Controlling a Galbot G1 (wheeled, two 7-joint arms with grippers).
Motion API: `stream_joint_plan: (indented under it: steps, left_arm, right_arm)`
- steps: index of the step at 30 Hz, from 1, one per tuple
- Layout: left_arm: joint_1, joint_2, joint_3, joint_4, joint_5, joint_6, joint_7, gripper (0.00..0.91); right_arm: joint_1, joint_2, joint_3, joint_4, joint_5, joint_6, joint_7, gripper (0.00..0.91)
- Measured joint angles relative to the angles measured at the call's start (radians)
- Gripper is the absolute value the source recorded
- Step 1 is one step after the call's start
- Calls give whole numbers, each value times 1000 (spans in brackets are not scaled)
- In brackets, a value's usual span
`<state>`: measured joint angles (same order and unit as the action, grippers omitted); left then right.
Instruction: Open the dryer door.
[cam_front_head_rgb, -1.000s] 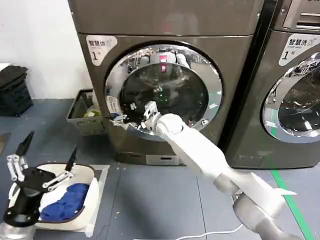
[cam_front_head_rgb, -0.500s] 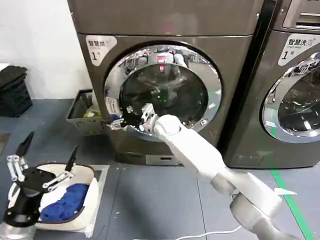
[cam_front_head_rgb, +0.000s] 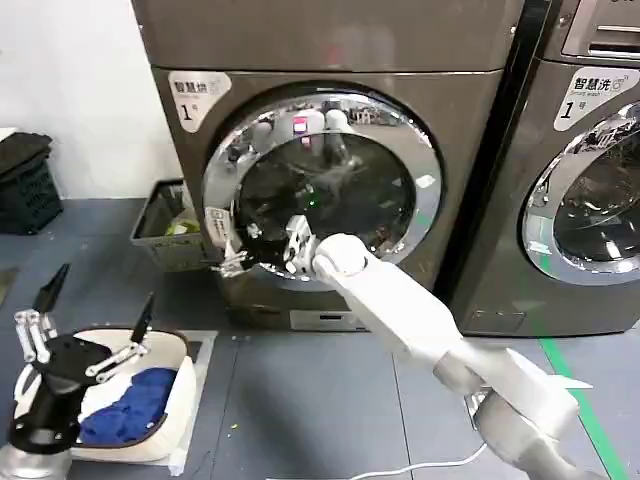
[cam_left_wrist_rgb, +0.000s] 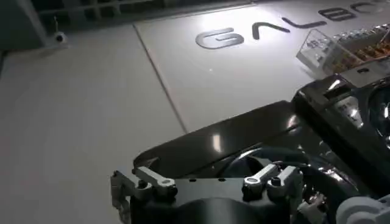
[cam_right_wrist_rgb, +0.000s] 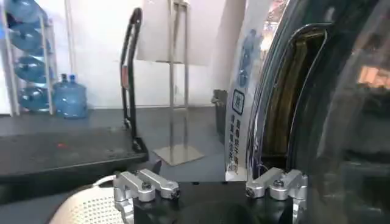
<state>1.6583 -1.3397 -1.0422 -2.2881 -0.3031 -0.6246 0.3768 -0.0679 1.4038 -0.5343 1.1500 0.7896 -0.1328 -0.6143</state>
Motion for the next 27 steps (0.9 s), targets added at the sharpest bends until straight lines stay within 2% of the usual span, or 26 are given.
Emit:
stream_joint_plan:
  steps: [5, 13, 18, 27]
  left_arm:
    - [-14, 10, -10, 15, -9, 9, -2, 907]
    - [-53, 41, 5, 50, 10, 67, -11, 907]
    - [-93, 61, 32, 79, 65, 106, -27, 907]
    - [-190, 109, 56, 145, 42, 135, -26, 907]
  right_arm:
    - [-16, -68, -20, 116, 47, -14, 0, 907]
    - [-46, -176, -27, 300, 76, -28, 10, 907]
    - [-65, -234, -25, 390, 90, -32, 14, 907]
    - [-94, -329, -24, 514, 99, -33, 4, 907]
